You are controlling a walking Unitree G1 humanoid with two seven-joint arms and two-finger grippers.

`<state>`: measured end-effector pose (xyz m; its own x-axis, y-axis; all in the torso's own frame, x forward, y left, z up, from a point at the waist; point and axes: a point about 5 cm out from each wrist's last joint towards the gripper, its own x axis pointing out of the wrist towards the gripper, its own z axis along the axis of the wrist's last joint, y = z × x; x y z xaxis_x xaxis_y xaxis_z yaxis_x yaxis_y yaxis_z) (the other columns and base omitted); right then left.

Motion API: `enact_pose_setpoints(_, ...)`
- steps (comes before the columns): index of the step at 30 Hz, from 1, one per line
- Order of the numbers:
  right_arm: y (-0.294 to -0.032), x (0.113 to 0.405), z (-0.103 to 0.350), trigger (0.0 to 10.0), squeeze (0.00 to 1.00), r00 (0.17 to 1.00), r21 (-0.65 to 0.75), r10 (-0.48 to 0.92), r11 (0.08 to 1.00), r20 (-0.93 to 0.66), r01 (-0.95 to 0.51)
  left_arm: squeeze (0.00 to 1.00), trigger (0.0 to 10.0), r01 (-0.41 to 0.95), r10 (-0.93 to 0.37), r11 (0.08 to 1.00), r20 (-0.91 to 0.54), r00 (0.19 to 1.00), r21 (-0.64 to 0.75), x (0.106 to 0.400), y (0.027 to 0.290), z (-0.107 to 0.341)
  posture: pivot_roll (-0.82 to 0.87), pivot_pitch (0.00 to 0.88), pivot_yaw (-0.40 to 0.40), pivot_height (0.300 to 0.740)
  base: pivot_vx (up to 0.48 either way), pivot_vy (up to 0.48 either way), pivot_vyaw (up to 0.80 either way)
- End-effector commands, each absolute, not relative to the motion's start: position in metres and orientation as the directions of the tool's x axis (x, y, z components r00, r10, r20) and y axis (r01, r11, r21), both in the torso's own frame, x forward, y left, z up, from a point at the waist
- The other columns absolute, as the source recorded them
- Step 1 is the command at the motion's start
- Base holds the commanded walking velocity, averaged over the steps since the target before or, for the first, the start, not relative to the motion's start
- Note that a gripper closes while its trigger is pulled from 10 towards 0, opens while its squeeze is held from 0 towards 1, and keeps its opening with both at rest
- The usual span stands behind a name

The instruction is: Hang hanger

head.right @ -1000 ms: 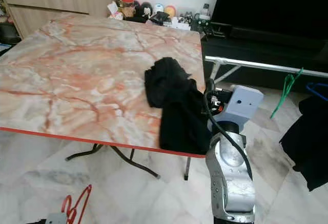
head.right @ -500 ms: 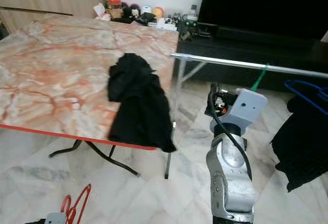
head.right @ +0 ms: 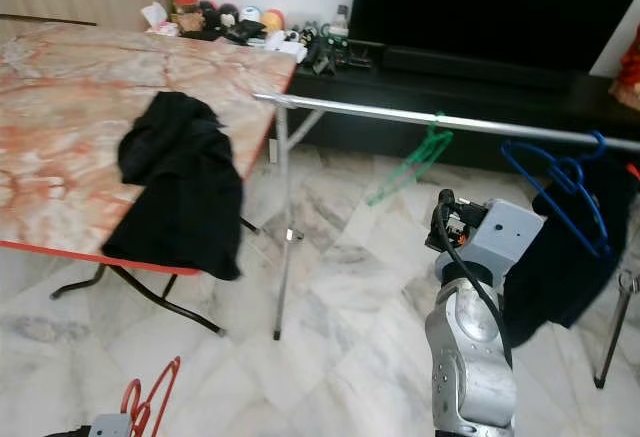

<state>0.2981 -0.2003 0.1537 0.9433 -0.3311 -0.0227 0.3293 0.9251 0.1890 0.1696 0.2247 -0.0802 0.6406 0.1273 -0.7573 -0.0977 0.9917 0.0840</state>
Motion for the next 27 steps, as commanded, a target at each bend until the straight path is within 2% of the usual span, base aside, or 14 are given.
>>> enact_pose_setpoints(1,-0.205,0.297,0.144,10.0,0.00,0.937,0.216,-0.344,0.912,-0.064,0.350,0.00,10.0,-0.088,0.123,0.992,-0.772,0.624,0.088,0.163,0.223,-0.084,0.02,0.118,-0.051,0.740,0.000,-0.330,0.00)
enact_pose_setpoints(7,-0.220,0.296,0.103,10.0,0.00,0.919,0.153,-0.323,0.920,-0.227,0.361,0.00,10.0,-0.083,0.131,0.991,-0.732,0.668,0.101,0.173,0.230,-0.076,0.01,0.132,-0.053,0.740,0.000,0.000,0.00)
enact_pose_setpoints(11,-0.221,0.296,0.064,10.0,0.00,0.897,0.103,-0.253,0.946,-0.364,0.308,0.00,10.0,-0.019,0.096,0.992,-0.638,0.764,0.126,0.205,0.234,-0.056,0.01,0.141,-0.053,0.740,0.000,0.000,0.00)
enact_pose_setpoints(14,-0.218,0.295,0.051,10.0,0.00,0.887,0.088,-0.217,0.958,-0.407,0.275,0.00,10.0,0.021,0.063,0.991,-0.598,0.799,0.133,0.217,0.232,-0.048,0.01,0.144,-0.053,0.740,0.000,0.000,0.00)
enact_pose_setpoints(16,-0.212,0.296,0.043,10.0,0.00,0.881,0.033,-0.181,0.976,-0.437,0.216,0.00,10.0,0.147,-0.049,0.980,-0.558,0.828,0.133,0.234,0.223,-0.036,0.02,0.148,-0.049,0.740,0.000,0.000,0.00)
enact_pose_setpoints(17,-0.209,0.298,0.042,10.0,0.00,0.885,0.002,-0.147,0.986,-0.441,0.165,0.00,10.0,0.250,-0.149,0.961,-0.533,0.833,0.121,0.245,0.213,-0.028,0.03,0.153,-0.048,0.740,0.000,0.000,0.00)
enact_pose_setpoints(18,-0.206,0.301,0.045,10.0,0.00,0.893,-0.007,-0.115,0.992,-0.434,0.124,0.00,10.0,0.306,-0.209,0.946,-0.523,0.827,0.106,0.250,0.208,-0.024,0.03,0.153,-0.047,0.740,0.000,0.000,0.00)
enact_pose_setpoints(19,-0.206,0.301,0.045,10.0,0.00,0.893,-0.007,-0.115,0.992,-0.434,0.124,0.00,10.0,0.306,-0.209,0.946,-0.523,0.827,0.106,0.250,0.208,-0.024,0.03,0.153,-0.047,0.740,0.000,0.000,0.00)
enact_pose_setpoints(20,-0.196,0.307,0.053,10.0,0.00,0.913,-0.042,0.005,0.999,-0.408,-0.024,0.00,10.0,0.439,-0.349,0.896,-0.502,0.791,0.068,0.259,0.196,-0.015,0.02,0.154,-0.044,0.740,0.000,0.000,0.00)
enact_pose_setpoints(21,-0.196,0.307,0.053,10.0,0.00,0.913,-0.042,0.005,0.999,-0.408,-0.024,0.00,10.0,0.439,-0.349,0.896,-0.502,0.791,0.068,0.259,0.196,-0.015,0.02,0.154,-0.044,0.740,0.000,0.000,0.00)
enact_pose_setpoints(23,-0.185,0.311,0.064,10.0,0.00,0.907,-0.088,0.176,0.970,-0.382,-0.225,0.00,10.0,0.586,-0.491,0.808,-0.486,0.723,0.054,0.267,0.183,-0.004,0.02,0.158,-0.032,0.740,0.000,0.000,0.00)
enact_pose_setpoints(24,-0.185,0.311,0.064,10.0,0.00,0.907,-0.088,0.176,0.970,-0.382,-0.225,0.00,10.0,0.586,-0.491,0.808,-0.486,0.723,0.054,0.267,0.183,-0.004,0.02,0.158,-0.032,0.740,0.000,0.000,0.00)
enact_pose_setpoints(26,-0.176,0.313,0.081,10.0,0.00,0.853,-0.152,0.386,0.875,-0.352,-0.459,0.00,10.0,0.722,-0.599,0.688,-0.510,0.618,0.067,0.271,0.173,0.005,0.01,0.158,-0.027,0.740,0.000,0.000,0.00)
enact_pose_setpoints(27,-0.170,0.309,0.091,10.0,0.00,0.782,-0.219,0.521,0.765,-0.342,-0.605,0.00,10.0,0.796,-0.648,0.601,-0.541,0.537,0.070,0.270,0.170,0.008,0.00,0.158,-0.026,0.740,0.000,0.000,0.00)
